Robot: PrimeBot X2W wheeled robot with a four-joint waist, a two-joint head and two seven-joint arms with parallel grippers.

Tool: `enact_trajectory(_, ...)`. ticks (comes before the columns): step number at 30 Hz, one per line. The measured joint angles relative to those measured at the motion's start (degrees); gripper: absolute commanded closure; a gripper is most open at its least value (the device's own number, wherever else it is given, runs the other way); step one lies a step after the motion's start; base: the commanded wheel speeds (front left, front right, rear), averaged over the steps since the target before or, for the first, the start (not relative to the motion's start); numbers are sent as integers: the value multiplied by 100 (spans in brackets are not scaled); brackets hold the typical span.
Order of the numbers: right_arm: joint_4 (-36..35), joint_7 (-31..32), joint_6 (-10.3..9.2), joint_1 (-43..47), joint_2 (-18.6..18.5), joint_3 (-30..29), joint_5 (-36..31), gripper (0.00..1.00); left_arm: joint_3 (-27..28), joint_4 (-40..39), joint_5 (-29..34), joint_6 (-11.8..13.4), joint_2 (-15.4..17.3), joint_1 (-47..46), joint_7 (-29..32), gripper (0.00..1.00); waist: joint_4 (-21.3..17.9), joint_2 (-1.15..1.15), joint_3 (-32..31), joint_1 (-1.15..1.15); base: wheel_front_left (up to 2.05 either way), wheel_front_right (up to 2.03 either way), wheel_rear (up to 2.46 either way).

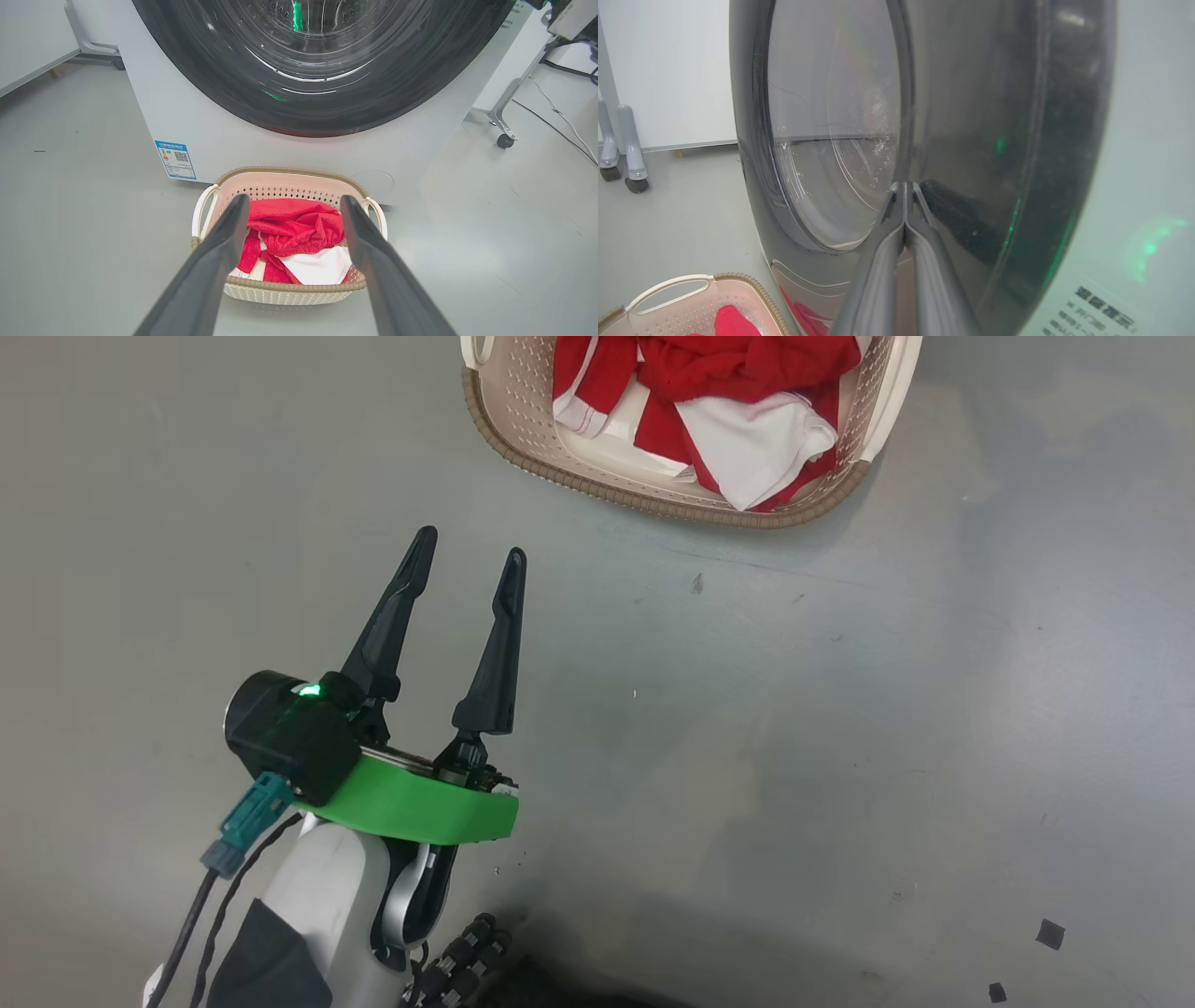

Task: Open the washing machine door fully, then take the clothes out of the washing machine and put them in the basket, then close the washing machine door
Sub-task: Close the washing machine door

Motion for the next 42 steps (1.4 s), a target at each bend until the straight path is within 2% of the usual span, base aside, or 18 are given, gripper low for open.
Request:
enact_trajectory(13, 590, -376, 9, 38, 159, 111, -10, 100, 14, 168, -7, 46, -3, -112, 0, 0, -46, 0, -174, 0, 0, 0, 0)
enact_trajectory(20, 1039, -626, -21, 619, 207, 108, 94, 100, 187, 378, 86, 43, -7, -122, 0, 0, -128, 0, -568, 0, 0, 0, 0)
enact_trajectory(32, 1269, -747, -26, 1774, 637, -165, 581, 100, 495, 779, 396, -59, -7, -18, 0, 0, -430, 0, -1409, 0, 0, 0, 0)
enact_trajectory(42, 967, -747, -374, 2746, 972, -915, 894, 100, 926, 1021, 476, -90, 0, 352, 0, 0, -827, 0, -2174, 0, 0, 0, 0)
